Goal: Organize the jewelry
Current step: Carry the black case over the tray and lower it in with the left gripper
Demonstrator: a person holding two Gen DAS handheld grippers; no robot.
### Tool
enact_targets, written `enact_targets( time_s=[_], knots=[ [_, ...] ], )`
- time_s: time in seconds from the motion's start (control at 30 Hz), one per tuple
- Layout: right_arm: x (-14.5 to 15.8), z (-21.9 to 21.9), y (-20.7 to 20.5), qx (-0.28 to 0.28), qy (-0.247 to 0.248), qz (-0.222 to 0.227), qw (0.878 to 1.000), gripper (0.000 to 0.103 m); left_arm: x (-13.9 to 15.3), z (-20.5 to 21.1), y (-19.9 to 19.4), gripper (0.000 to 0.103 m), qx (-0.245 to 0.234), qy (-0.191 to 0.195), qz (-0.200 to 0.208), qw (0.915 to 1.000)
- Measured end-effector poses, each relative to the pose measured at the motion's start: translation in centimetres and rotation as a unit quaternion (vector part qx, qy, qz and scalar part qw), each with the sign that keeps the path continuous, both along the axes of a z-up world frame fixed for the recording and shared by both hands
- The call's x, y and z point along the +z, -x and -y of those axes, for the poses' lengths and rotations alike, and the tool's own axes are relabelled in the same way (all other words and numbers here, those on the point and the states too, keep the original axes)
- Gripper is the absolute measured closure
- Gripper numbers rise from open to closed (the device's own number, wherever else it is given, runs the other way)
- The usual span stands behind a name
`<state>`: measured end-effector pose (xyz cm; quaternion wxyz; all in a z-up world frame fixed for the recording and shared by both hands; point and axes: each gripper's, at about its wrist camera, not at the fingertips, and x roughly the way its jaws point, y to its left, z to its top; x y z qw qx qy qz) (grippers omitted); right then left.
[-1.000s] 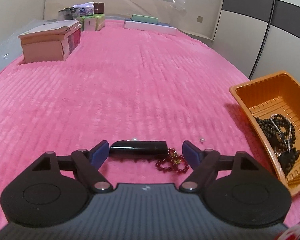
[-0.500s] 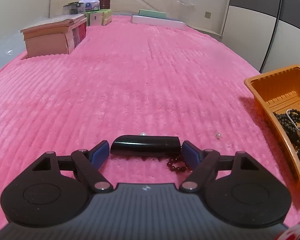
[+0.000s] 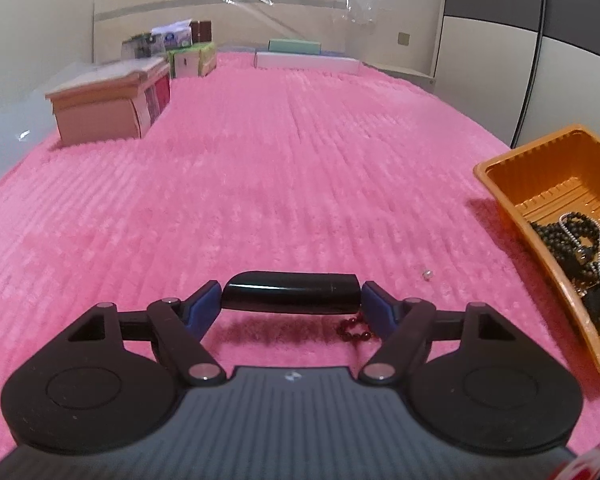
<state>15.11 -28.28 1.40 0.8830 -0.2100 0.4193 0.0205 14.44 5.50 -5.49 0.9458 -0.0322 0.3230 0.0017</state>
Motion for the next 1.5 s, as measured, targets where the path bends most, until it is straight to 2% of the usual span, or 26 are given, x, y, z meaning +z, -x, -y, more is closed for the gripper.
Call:
enact_targets(
  time_s=[0.2,0.47,0.6,0.83,1.2,1.5],
  knots=[
    [0.0,0.1,0.0,0.000,0.000,0.000,1.000,0.098,2.3,0.9,0.8,0.029,-0.022,-0.007,0.016,0.9996],
    [-0.1,0.0,0.0,0.000,0.000,0.000,1.000,0.098,4.5,5.3,0.6,0.029,-0.105,0.007,0.024,0.9942],
    [-0.1,0.0,0.0,0.001,-0.001,0.000,1.000,0.098,5.3,8.4,0.5,0.029,-0.162,0.015,0.028,0.9864],
    [-0.1,-0.3,0.1,0.003,-0.002,0.000,1.000,0.098,6.1,14.1,0.1,0.029,-0.262,0.001,0.031,0.9646],
    [0.1,-0.1,0.1,0.005,-0.006,0.000,1.000,0.098,5.3,18.6,-1.8,0.029,-0.330,0.015,0.017,0.9437],
    [0.1,0.1,0.1,0.005,-0.007,-0.001,1.000,0.098,4.6,20.7,-2.2,0.029,-0.370,0.002,0.007,0.9290]
  ],
)
